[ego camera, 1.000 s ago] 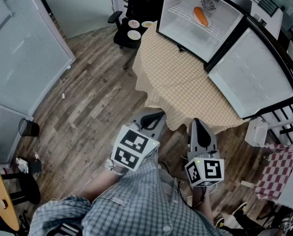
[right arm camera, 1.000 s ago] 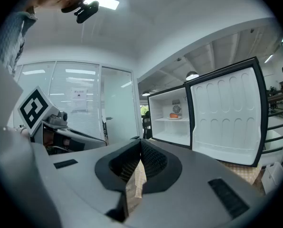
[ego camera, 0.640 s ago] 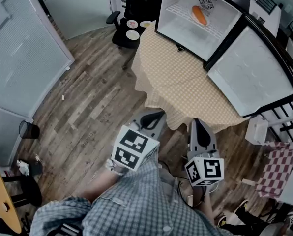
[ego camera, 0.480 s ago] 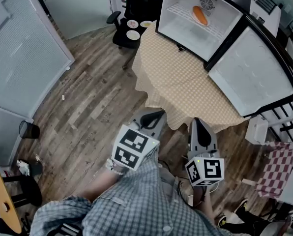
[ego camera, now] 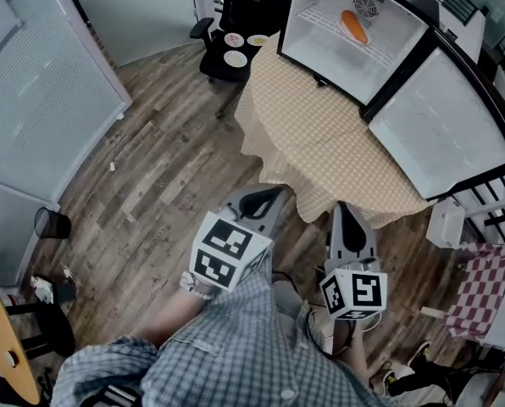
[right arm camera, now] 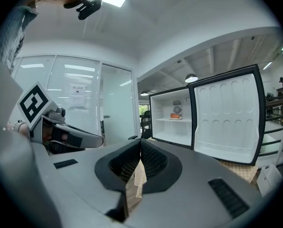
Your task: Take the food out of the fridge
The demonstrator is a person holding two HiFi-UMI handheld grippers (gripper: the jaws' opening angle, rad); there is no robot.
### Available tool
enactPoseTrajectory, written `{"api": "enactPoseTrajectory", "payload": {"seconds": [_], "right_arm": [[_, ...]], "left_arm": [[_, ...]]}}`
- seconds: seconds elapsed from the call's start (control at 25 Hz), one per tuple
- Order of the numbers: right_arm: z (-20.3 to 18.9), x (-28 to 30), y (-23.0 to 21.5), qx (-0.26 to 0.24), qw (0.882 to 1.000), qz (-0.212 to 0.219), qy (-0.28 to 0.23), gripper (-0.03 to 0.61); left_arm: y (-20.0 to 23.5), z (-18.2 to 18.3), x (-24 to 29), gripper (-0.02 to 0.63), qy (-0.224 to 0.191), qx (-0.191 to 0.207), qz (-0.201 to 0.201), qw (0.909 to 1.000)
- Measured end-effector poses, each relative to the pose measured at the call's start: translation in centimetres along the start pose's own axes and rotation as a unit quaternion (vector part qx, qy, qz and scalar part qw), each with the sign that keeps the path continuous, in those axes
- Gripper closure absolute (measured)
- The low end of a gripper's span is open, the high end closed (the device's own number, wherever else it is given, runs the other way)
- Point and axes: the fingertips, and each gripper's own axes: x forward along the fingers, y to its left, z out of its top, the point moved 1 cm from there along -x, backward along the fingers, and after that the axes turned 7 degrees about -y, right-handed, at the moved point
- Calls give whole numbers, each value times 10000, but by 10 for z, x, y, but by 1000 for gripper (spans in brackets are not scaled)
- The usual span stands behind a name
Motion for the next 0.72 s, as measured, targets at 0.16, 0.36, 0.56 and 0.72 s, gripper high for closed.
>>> {"api": "enactPoseTrajectory", "payload": {"seconds": [0.16,0.36,0.56,0.72], "right_arm": [[-3,-1,16,16,10000,-12,-24,568],[-4,0,29,-85,9999,-45,-37,568],[-9,2,38,-98,9999,-79,15,569],[-9,7,45,-116,9999,-24,38,569]], "left_arm": [[10,-5,-14,611,6,-8,8,10000],[21,-6,-28,611,-64,-21,48,10000],[31,-8,-42,611,-112,-37,131,9998],[42,-8,-51,611,-137,-80,259,9995]]}}
